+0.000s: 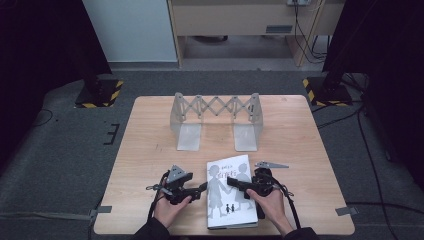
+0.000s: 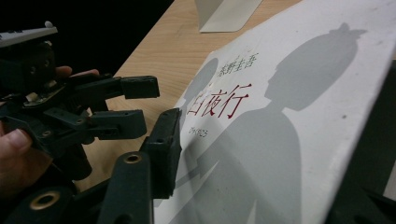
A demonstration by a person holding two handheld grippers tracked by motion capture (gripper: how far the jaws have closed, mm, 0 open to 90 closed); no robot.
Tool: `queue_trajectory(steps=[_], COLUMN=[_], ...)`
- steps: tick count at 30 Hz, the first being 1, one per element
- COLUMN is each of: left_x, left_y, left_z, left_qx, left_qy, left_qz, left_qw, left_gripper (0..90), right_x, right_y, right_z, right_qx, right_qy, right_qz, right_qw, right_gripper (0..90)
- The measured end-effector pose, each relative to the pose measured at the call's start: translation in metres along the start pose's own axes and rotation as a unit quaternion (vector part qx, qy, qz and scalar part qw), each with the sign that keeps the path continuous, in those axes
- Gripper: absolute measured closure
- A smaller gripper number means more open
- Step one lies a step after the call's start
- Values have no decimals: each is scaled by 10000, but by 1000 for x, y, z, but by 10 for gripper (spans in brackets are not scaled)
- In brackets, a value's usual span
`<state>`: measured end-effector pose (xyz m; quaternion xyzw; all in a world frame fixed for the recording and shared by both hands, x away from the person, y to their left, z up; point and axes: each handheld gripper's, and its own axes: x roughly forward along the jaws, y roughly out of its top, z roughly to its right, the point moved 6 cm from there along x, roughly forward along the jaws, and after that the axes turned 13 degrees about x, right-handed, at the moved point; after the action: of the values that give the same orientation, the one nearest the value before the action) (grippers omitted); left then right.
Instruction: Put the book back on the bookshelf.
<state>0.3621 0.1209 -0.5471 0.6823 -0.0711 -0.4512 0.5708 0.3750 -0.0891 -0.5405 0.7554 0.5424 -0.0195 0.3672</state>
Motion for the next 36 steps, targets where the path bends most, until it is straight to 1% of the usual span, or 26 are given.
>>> queue_trajectory(steps=[3, 4, 5, 7, 9, 10, 13, 15, 21, 22, 25, 27, 29, 30, 32, 36], left_x=[0, 0, 0, 0, 1, 1, 0, 0, -1, -1, -1, -2, -2, -1, -1, 0], left_y=[0, 0, 0, 0, 0, 1, 1, 2, 3, 3, 4, 5, 6, 6, 7, 8], left_z=[0, 0, 0, 1, 0, 0, 1, 1, 1, 1, 2, 3, 4, 5, 7, 13], left_qx=[-2, 0, 0, -2, -4, -7, -8, -10, -32, -19, -23, -27, -35, -33, -53, -93], left_qy=[-13, -13, -16, -20, -23, -26, -26, -25, -49, -69, -92, -133, -172, -205, -262, -442], left_qz=[3, 2, 5, 11, 14, 19, 38, 67, 104, 117, 163, 202, 229, 240, 273, 348], left_qw=[10000, 10000, 10000, 10000, 10000, 10000, 10000, 10000, 9999, 9999, 9998, 9997, 9996, 9995, 9993, 9984], left_gripper=[261, 261, 261, 261, 261, 261, 262, 262, 264, 264, 264, 264, 263, 262, 261, 250], right_x=[0, -1, -1, -1, -2, -3, -4, -4, -6, -7, -8, -9, -10, -12, -13, -18], right_y=[0, 0, 0, 0, 1, 2, 2, 3, 4, 5, 6, 7, 8, 9, 10, 13], right_z=[0, 0, 1, 1, 0, -2, -4, -6, -9, -9, -10, -12, -13, -14, -15, -18], right_qx=[0, 60, 45, 75, 39, 61, 70, -36, -69, -102, -167, -215, -215, -178, -180, -216], right_qy=[-44, -63, -76, -69, -65, -27, -13, -49, -79, -104, -94, -97, -50, -9, 9, 33], right_qz=[-22, -44, -49, -38, -3, 34, 79, 113, 169, 204, 237, 263, 316, 343, 366, 445], right_qw=[10000, 10000, 9999, 9999, 10000, 10000, 9999, 9999, 9998, 9997, 9995, 9994, 9993, 9993, 9992, 9988], right_gripper=[585, 593, 598, 611, 626, 644, 652, 657, 677, 694, 699, 707, 722, 739, 746, 770])
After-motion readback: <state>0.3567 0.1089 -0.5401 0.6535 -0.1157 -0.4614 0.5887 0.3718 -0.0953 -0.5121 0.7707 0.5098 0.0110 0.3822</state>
